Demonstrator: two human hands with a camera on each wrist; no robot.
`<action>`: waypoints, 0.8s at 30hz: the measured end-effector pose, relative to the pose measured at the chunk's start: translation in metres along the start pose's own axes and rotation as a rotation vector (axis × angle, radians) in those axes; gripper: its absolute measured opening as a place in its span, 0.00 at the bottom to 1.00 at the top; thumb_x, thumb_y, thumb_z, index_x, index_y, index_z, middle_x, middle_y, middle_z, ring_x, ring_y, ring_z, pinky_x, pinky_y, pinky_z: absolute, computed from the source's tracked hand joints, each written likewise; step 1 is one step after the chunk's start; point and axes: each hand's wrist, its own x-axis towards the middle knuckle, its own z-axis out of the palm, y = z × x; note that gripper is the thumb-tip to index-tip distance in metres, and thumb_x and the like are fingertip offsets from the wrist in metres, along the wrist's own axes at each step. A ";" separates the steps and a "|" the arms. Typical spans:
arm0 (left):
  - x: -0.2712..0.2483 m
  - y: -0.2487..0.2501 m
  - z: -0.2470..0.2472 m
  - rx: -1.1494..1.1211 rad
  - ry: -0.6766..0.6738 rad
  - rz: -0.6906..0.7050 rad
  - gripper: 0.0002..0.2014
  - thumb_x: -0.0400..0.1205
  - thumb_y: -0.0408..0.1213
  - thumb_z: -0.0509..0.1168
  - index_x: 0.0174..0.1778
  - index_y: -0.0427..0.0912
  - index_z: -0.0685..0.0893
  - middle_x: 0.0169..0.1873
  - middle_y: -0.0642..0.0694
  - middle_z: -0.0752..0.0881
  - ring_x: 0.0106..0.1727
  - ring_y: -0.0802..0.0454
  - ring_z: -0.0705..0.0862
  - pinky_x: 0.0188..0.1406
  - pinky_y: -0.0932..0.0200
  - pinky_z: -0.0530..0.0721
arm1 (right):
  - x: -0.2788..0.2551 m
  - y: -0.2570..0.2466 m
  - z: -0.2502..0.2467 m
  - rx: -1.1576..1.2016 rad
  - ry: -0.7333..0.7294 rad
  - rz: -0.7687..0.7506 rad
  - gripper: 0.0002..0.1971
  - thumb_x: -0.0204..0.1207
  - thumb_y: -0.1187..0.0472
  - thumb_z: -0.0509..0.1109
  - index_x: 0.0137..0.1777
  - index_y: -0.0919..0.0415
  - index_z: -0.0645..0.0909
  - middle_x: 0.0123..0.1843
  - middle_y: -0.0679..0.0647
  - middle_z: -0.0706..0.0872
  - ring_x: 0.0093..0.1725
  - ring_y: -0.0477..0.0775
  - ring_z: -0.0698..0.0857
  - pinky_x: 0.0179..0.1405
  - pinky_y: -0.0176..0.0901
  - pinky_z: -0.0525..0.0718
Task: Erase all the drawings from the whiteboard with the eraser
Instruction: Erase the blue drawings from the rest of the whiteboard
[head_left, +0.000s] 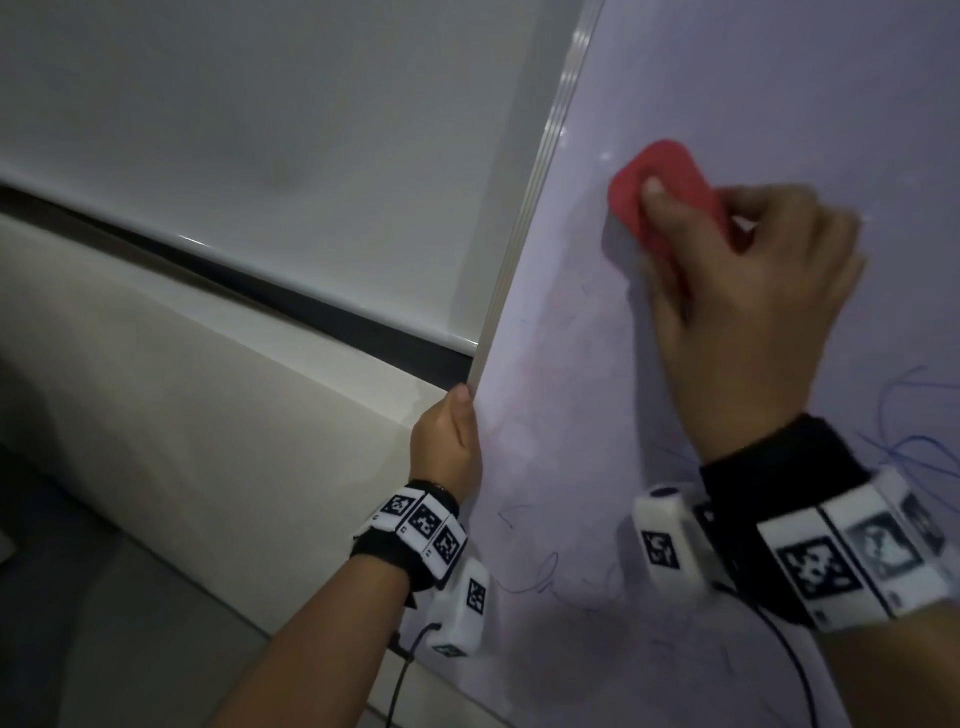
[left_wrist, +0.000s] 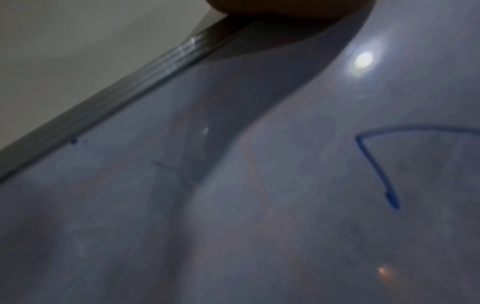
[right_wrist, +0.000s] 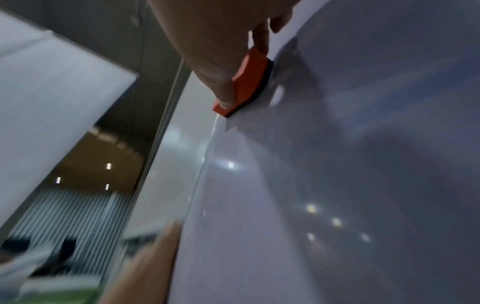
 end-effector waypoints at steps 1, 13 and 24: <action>0.000 -0.001 0.000 0.002 0.004 0.001 0.36 0.78 0.58 0.36 0.35 0.30 0.78 0.28 0.32 0.80 0.31 0.36 0.80 0.30 0.46 0.77 | -0.017 -0.005 0.002 0.027 -0.033 -0.017 0.19 0.72 0.59 0.72 0.64 0.51 0.83 0.51 0.65 0.82 0.49 0.58 0.66 0.42 0.49 0.60; -0.003 0.000 0.002 0.045 0.029 -0.021 0.28 0.76 0.60 0.34 0.30 0.44 0.71 0.25 0.46 0.76 0.30 0.47 0.75 0.29 0.58 0.70 | -0.038 0.011 -0.011 0.044 -0.060 -0.159 0.14 0.72 0.57 0.74 0.57 0.50 0.87 0.48 0.60 0.85 0.48 0.59 0.69 0.41 0.49 0.61; -0.006 0.001 0.003 0.105 0.078 0.041 0.23 0.81 0.55 0.37 0.34 0.43 0.68 0.27 0.45 0.74 0.31 0.46 0.72 0.30 0.56 0.63 | -0.197 0.011 -0.009 0.152 -0.549 -0.522 0.19 0.68 0.62 0.61 0.56 0.52 0.86 0.53 0.60 0.82 0.50 0.61 0.72 0.42 0.49 0.64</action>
